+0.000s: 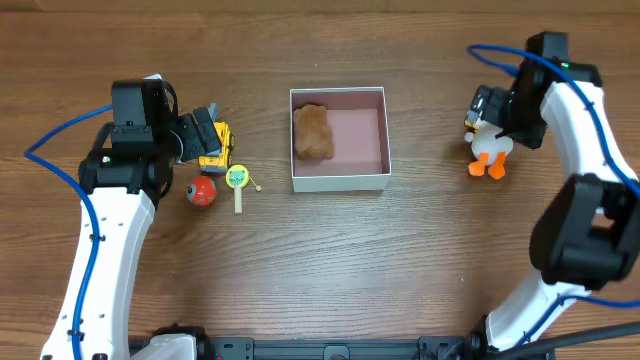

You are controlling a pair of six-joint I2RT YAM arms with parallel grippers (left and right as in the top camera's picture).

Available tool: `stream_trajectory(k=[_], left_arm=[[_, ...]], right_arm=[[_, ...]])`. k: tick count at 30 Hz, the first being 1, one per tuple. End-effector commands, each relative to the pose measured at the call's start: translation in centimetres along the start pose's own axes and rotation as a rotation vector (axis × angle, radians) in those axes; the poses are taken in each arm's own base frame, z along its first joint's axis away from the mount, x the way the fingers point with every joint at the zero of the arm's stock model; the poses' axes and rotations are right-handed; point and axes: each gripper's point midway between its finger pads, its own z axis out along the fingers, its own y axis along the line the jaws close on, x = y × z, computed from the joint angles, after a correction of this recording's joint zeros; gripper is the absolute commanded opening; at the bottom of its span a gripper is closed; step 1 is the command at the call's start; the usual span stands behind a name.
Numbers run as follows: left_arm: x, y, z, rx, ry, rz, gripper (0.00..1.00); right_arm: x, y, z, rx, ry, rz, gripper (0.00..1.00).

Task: Pack container
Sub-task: 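Carry the bear and duck left and release them into the box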

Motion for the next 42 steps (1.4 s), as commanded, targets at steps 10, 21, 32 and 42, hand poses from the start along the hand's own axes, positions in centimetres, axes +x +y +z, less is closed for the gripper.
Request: stream_trajectory(k=[10, 21, 32, 42], left_arm=[[-1.2, 0.0, -0.5, -0.006, -0.030, 0.015, 1.00], [-1.2, 0.0, -0.5, -0.005, -0.030, 0.015, 1.00], [-1.2, 0.0, -0.5, -0.005, -0.030, 0.015, 1.00], [-1.2, 0.0, -0.5, -0.006, -0.030, 0.015, 1.00]], right_arm=[[2.3, -2.2, 3.4, 0.109, 0.133, 0.039, 0.04], [8.8, 17.7, -17.8, -0.346, -0.188, -0.392, 0.04], [10.7, 22.4, -1.8, -0.123, -0.066, -0.414, 0.06], [8.3, 23.3, -4.4, -0.113, -0.185, -0.487, 0.72]])
